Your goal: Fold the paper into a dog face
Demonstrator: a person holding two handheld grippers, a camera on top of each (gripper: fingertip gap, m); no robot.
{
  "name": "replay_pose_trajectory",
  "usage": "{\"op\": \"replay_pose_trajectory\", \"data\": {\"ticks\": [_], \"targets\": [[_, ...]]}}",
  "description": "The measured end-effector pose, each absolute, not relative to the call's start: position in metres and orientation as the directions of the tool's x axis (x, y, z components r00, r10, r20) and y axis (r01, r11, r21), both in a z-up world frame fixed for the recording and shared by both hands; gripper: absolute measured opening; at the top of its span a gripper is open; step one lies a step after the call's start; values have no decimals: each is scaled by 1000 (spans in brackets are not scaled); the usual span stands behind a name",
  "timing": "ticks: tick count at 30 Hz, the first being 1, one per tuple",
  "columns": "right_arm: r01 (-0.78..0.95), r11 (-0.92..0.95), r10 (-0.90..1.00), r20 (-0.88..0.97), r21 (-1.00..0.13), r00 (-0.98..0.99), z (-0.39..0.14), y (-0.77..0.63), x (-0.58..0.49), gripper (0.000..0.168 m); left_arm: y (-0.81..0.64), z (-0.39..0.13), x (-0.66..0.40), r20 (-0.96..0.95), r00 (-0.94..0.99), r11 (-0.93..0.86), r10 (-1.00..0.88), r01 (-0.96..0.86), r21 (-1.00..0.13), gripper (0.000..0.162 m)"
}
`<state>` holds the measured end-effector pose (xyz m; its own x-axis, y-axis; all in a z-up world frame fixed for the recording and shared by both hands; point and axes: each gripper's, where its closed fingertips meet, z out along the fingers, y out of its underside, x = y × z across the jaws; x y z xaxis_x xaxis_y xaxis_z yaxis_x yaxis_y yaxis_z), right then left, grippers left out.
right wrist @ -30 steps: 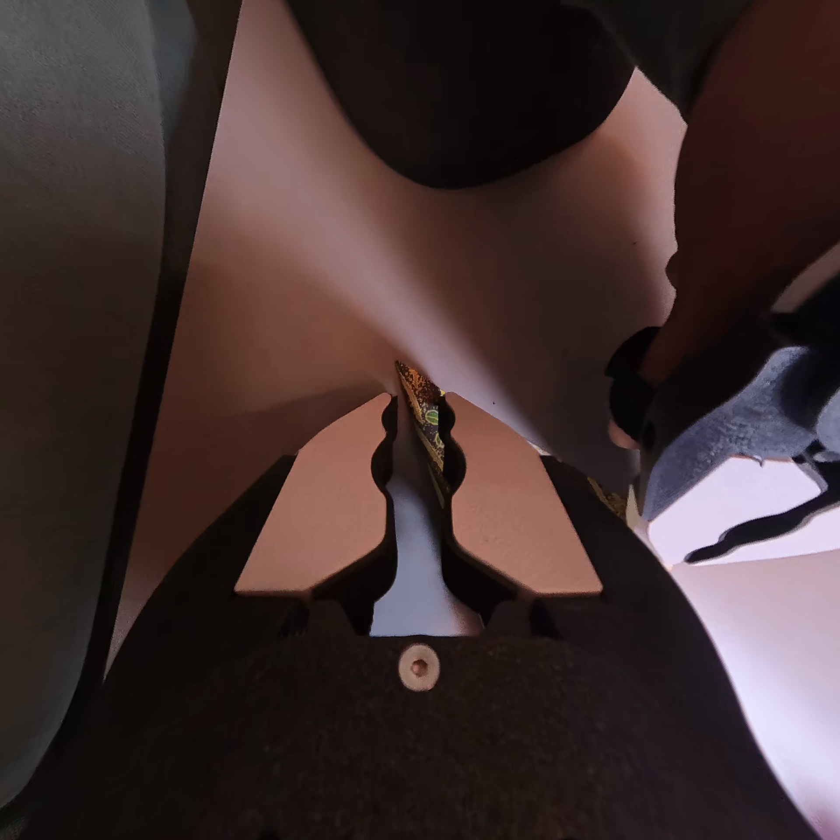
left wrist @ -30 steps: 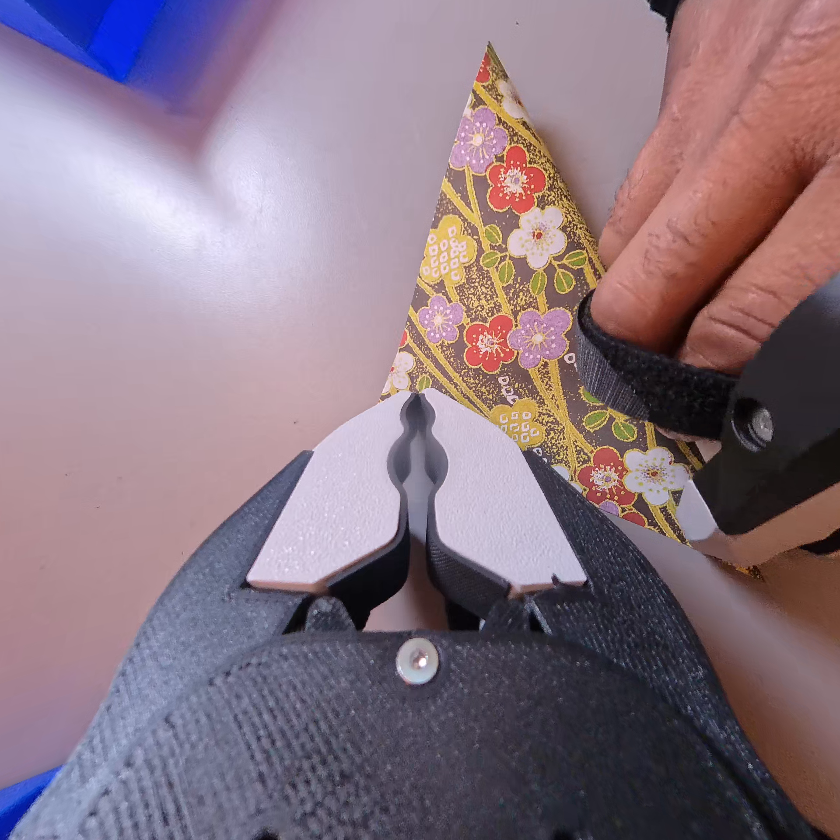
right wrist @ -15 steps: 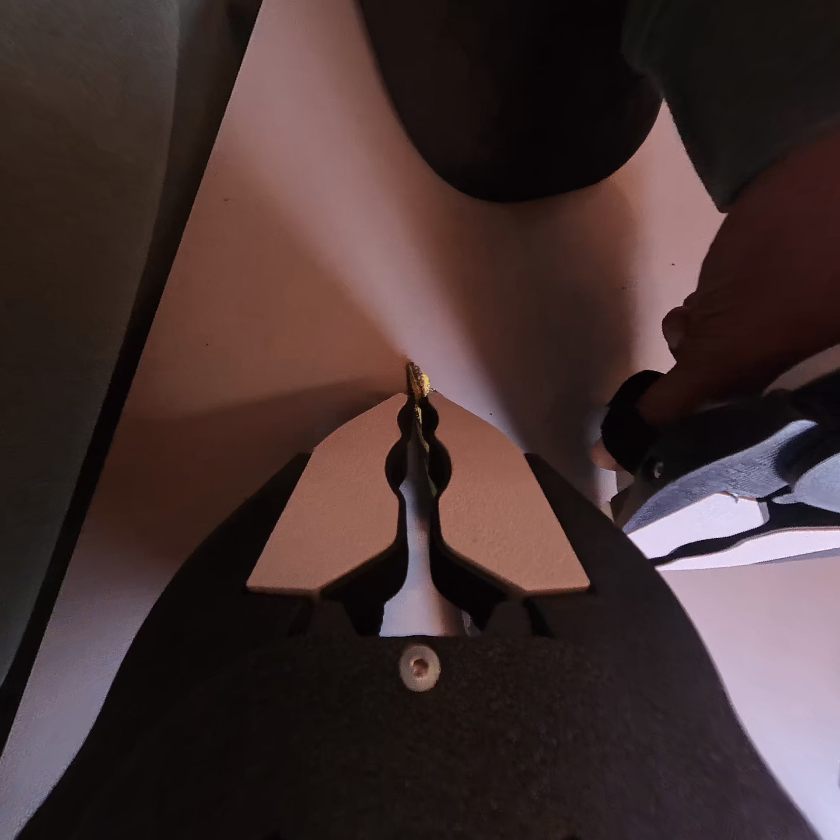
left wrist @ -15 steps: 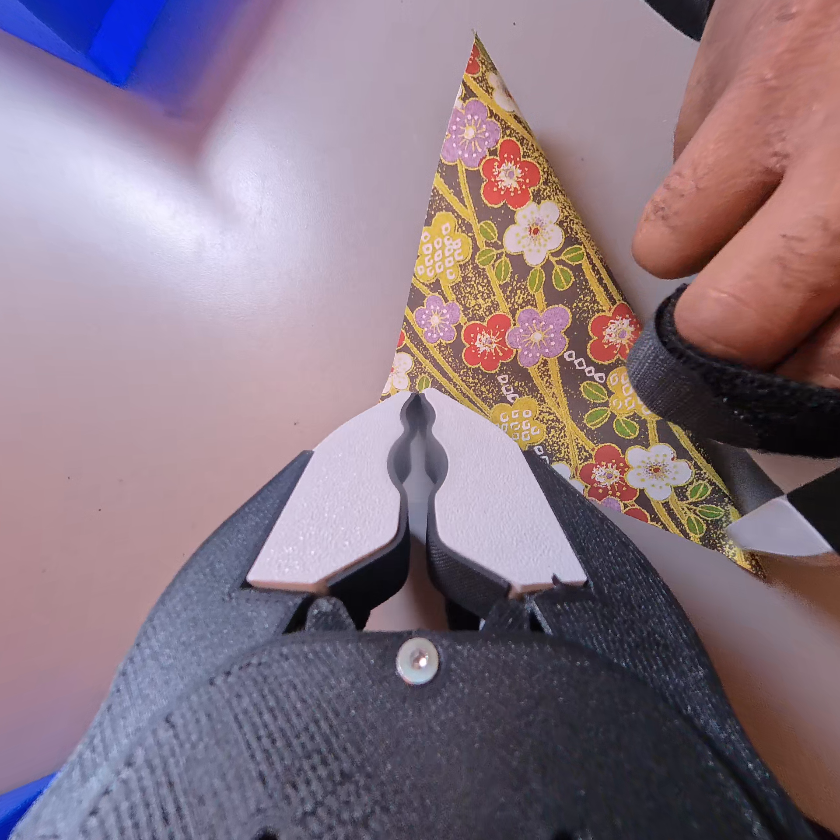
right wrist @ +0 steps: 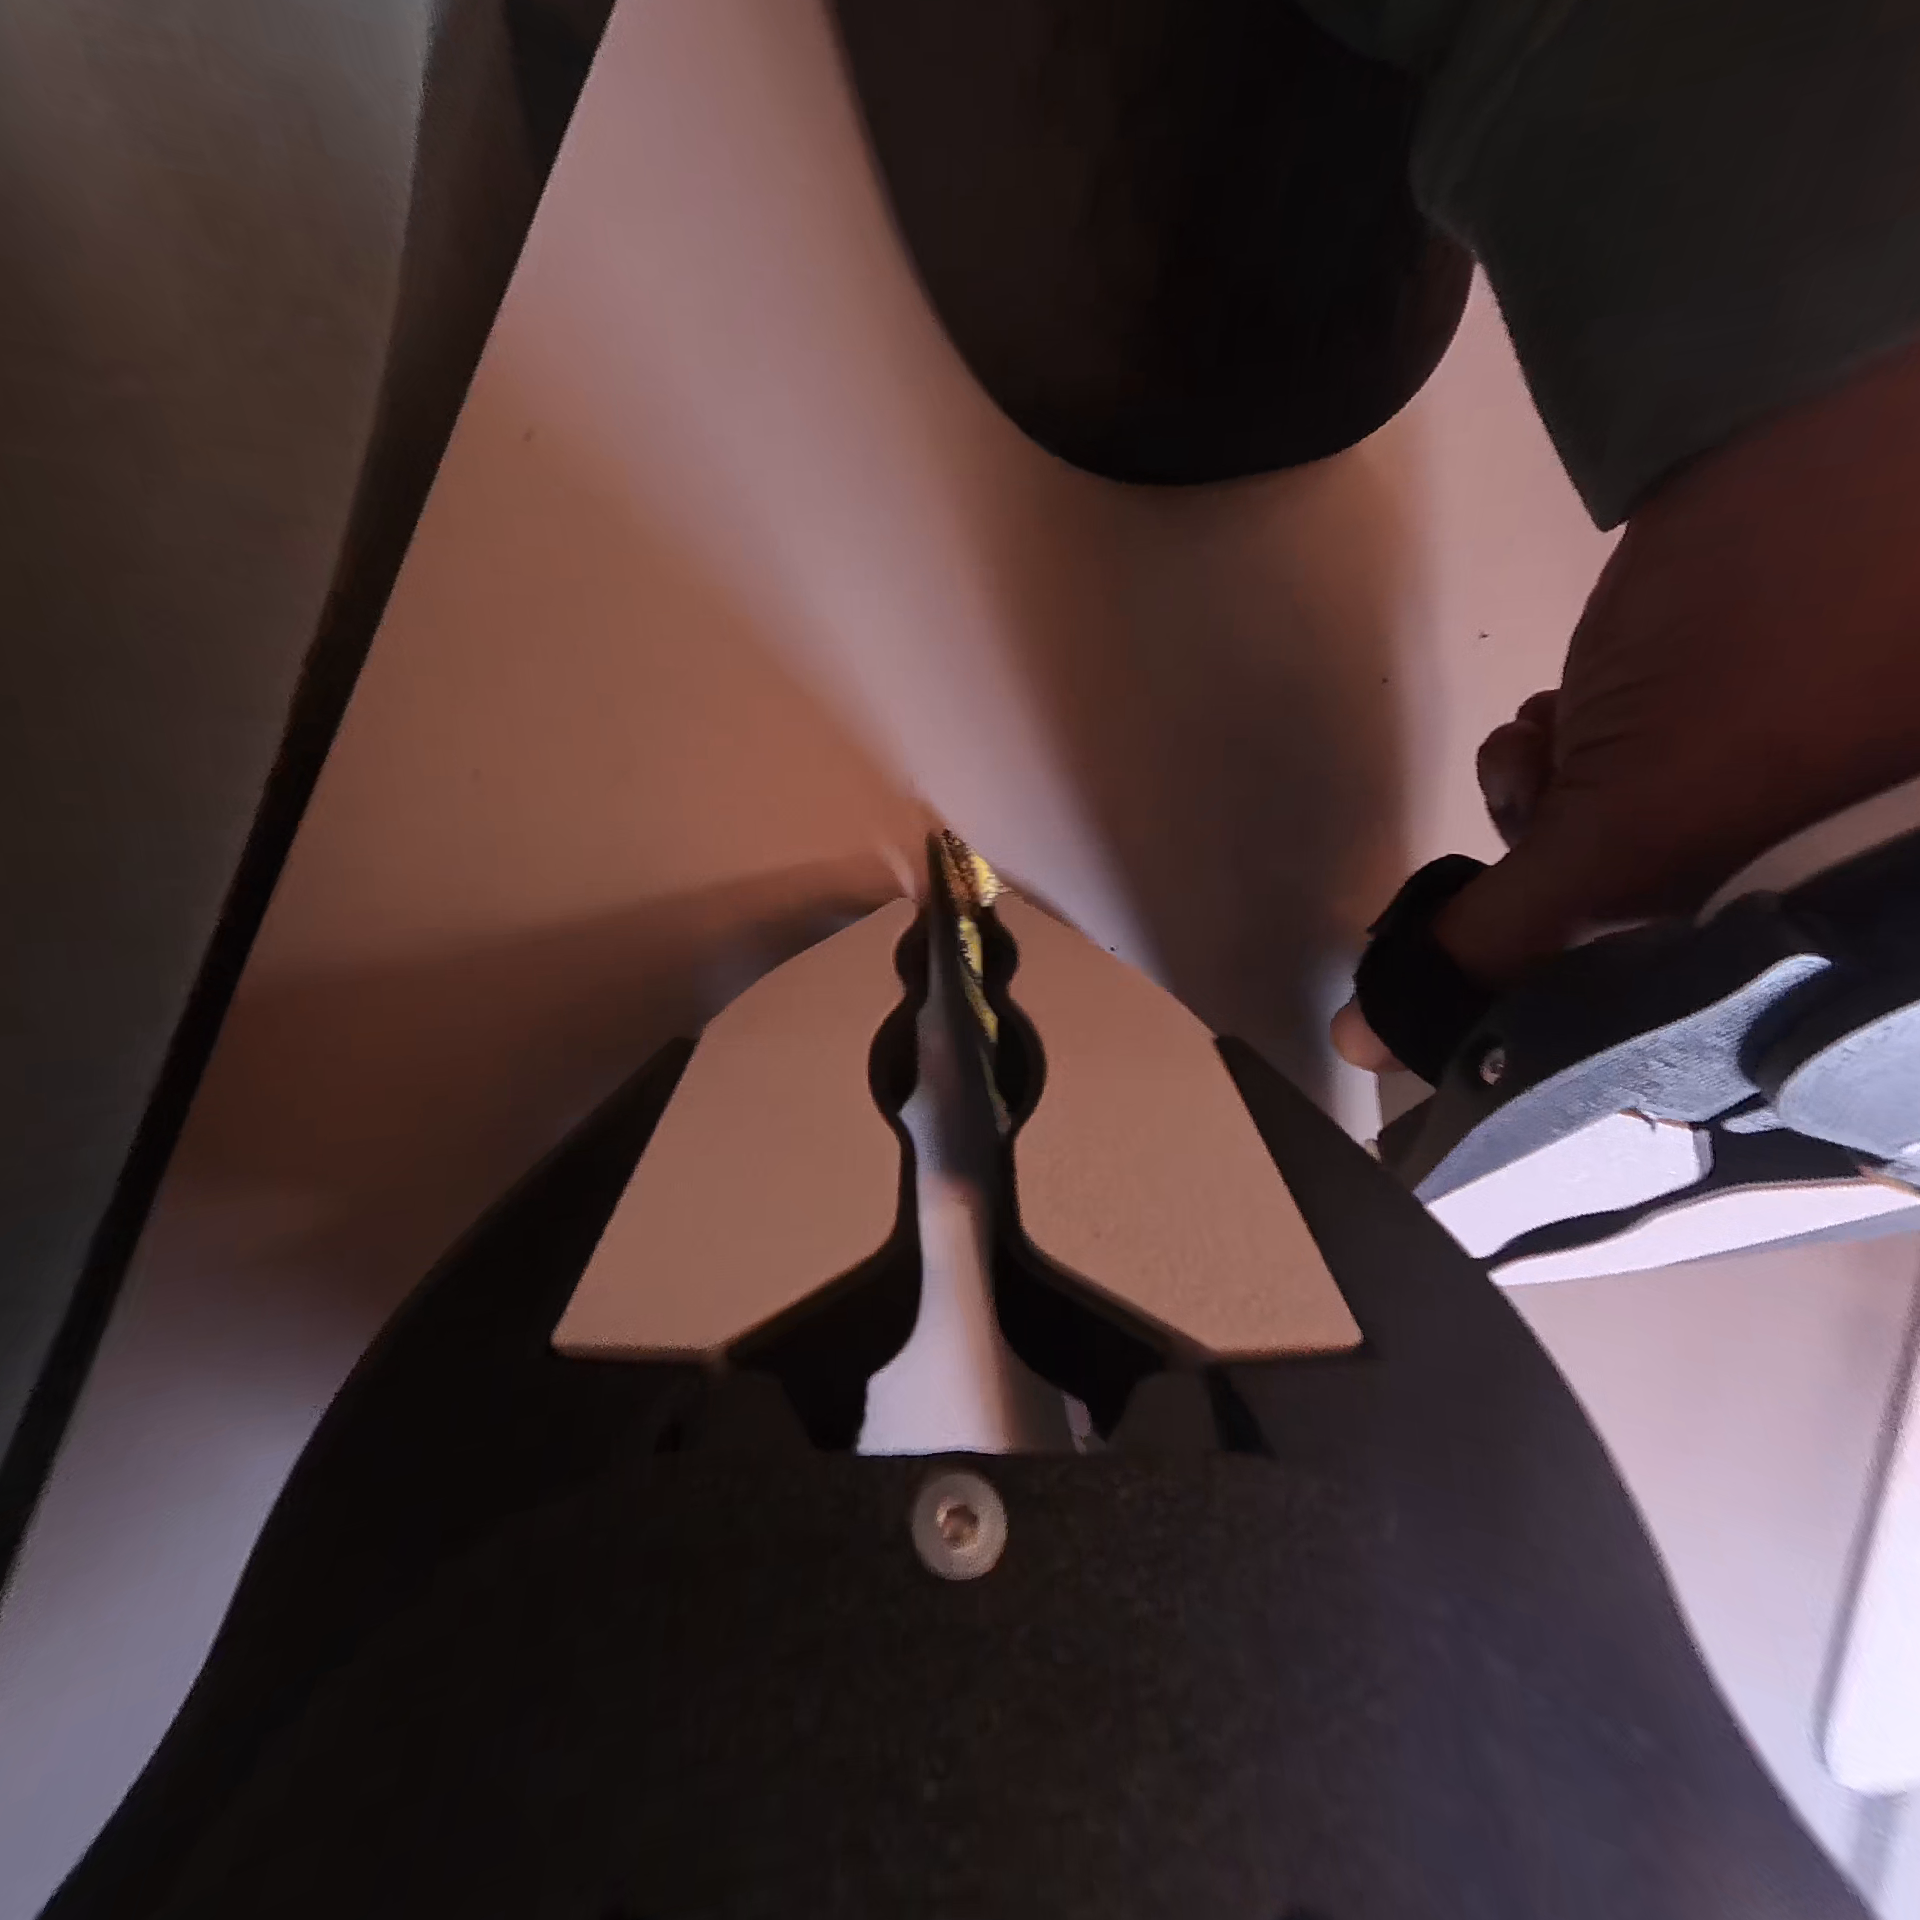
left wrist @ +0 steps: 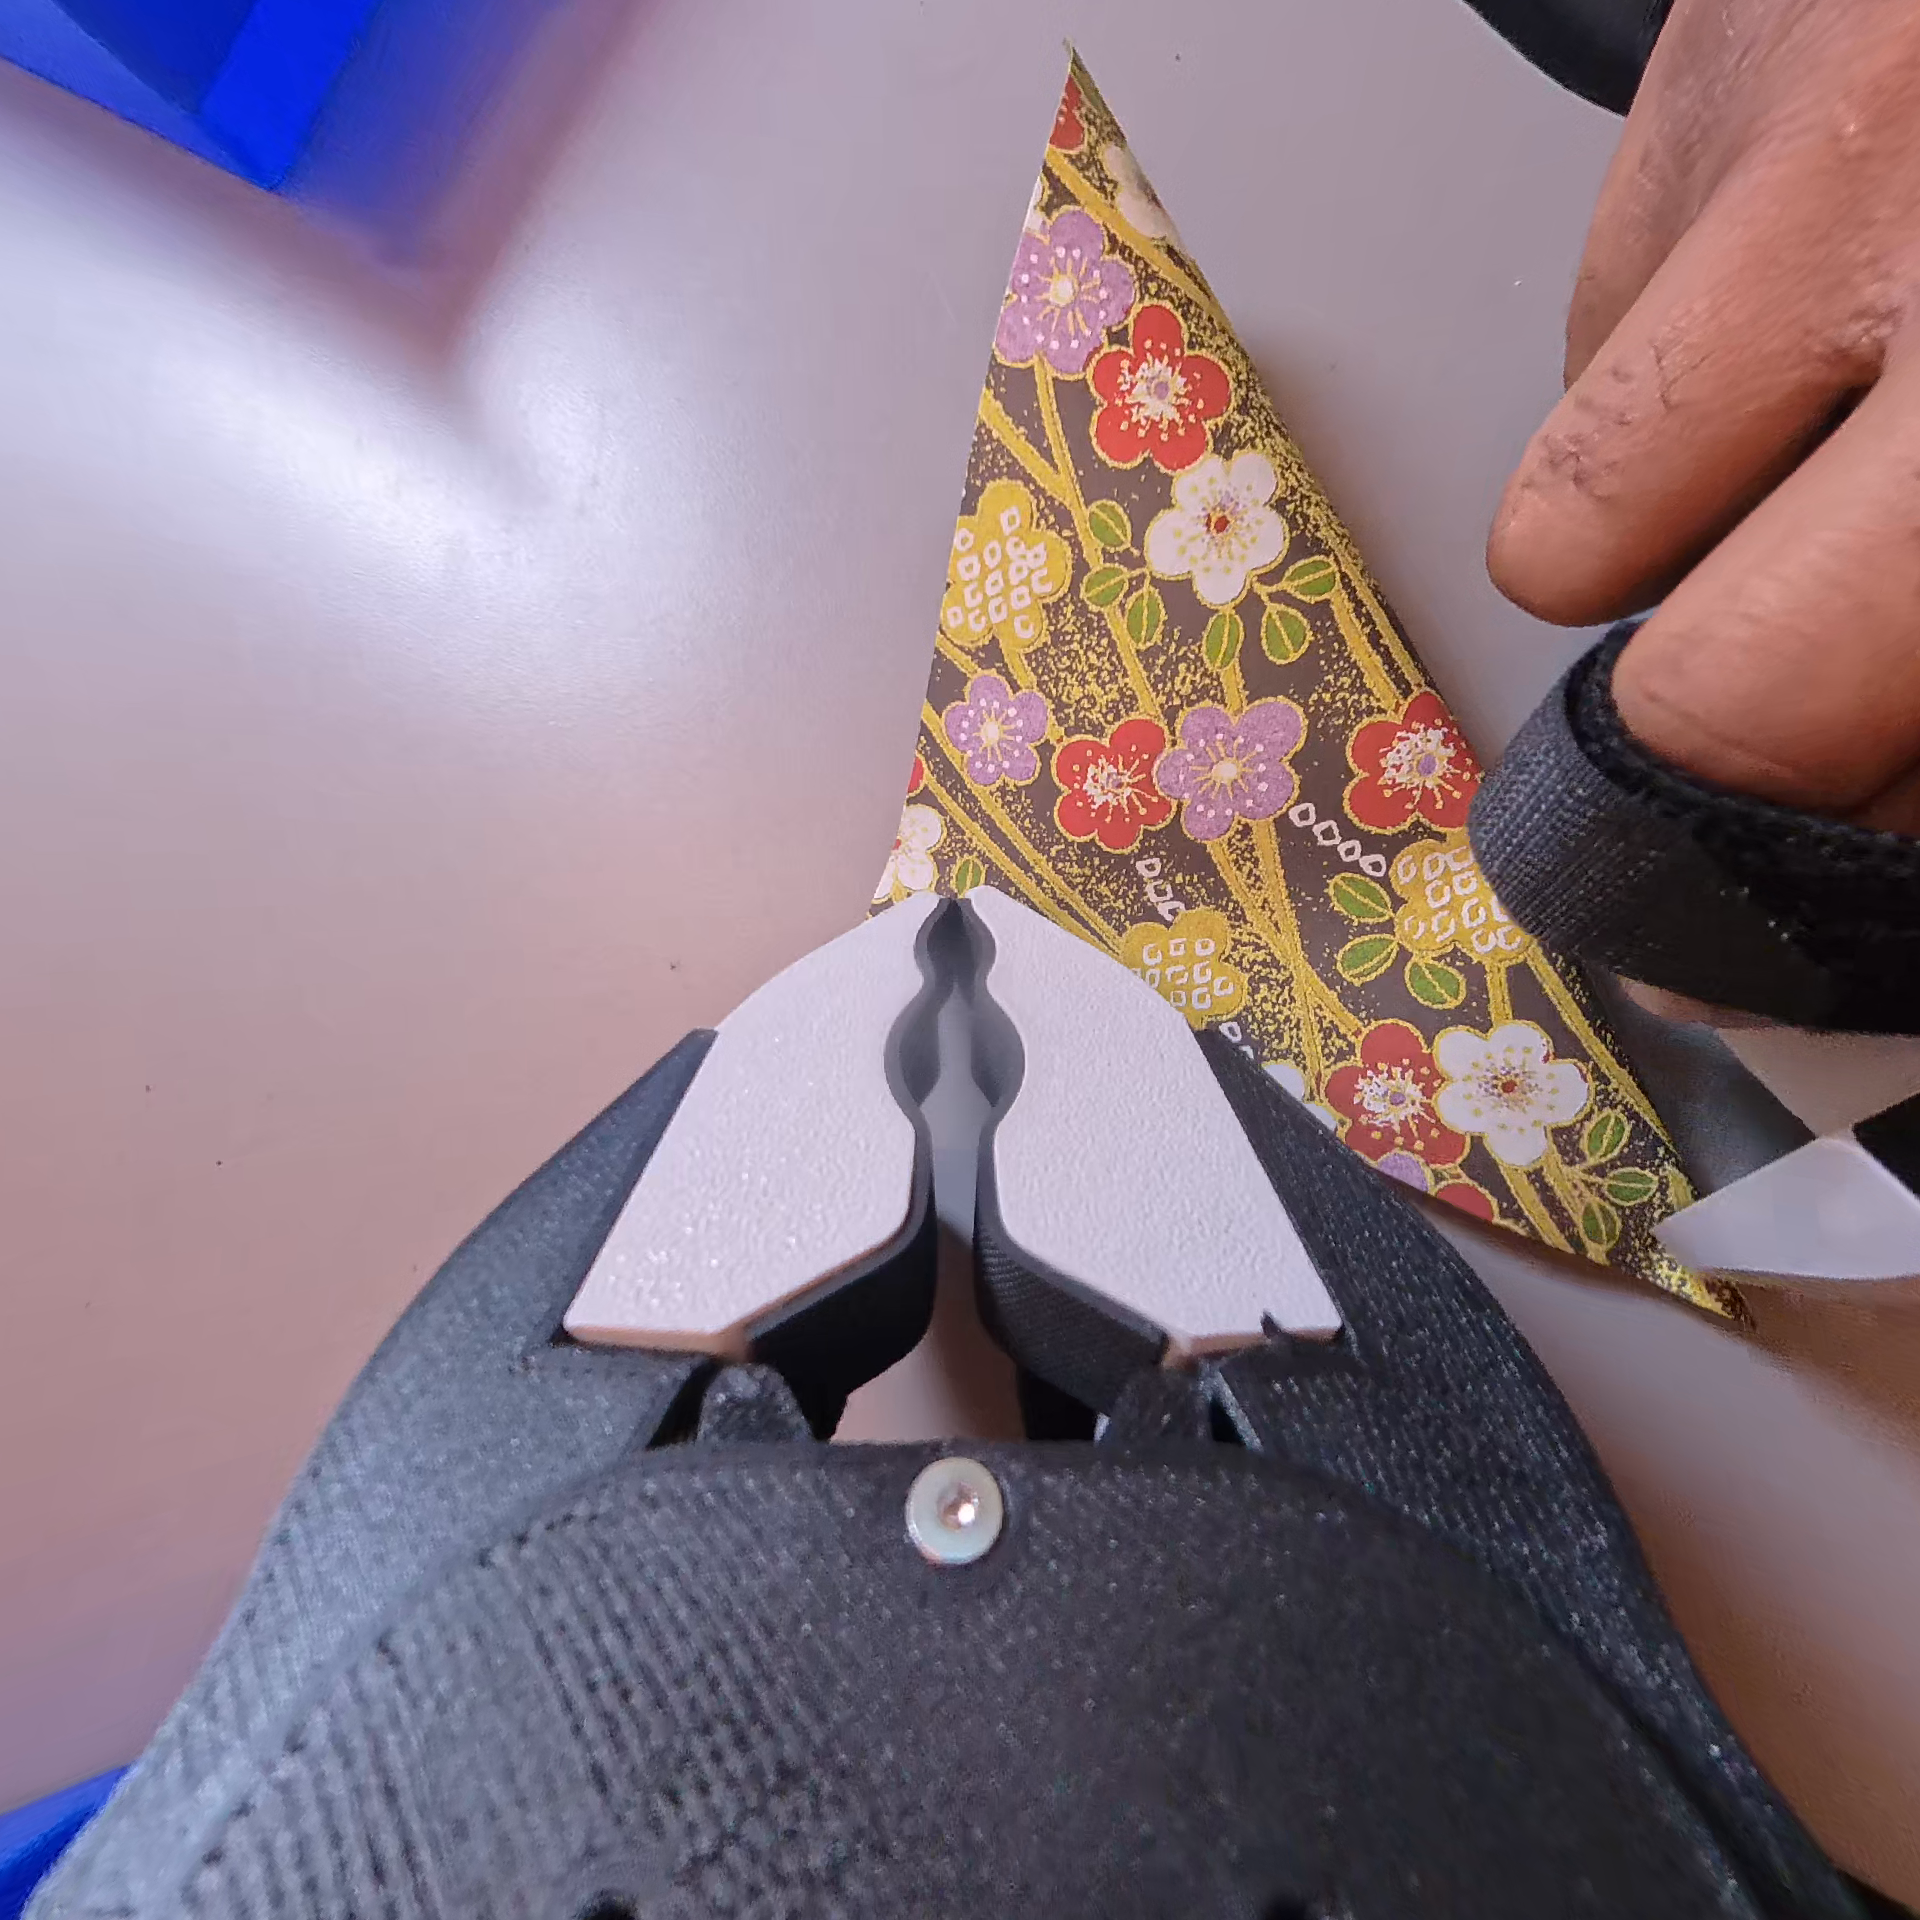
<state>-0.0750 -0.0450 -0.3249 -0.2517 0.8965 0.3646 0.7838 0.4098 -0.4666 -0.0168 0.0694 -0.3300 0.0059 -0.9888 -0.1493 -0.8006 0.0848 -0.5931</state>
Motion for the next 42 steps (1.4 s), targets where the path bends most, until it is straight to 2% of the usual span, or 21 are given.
{"op": "replay_pose_trajectory", "data": {"ticks": [9, 16, 31, 42], "targets": [[787, 348, 932, 283, -510, -229, -321, -43, -85, 21, 70, -330, -16, -155, 6, 88, -988, -803, -590, 0], [793, 392, 911, 317, -466, -264, -321, -35, -91, 24, 70, -330, -16, -141, 9, 78, -990, -799, -596, 0], [787, 446, 882, 358, -427, -306, -326, -35, -93, 12, 70, -330, -16, -138, 7, 77, -990, -798, -597, 0], [773, 493, 843, 440, -400, -310, -322, -32, -93, 15, 70, -330, -17, -129, 10, 70, -992, -796, -601, 0]]}}
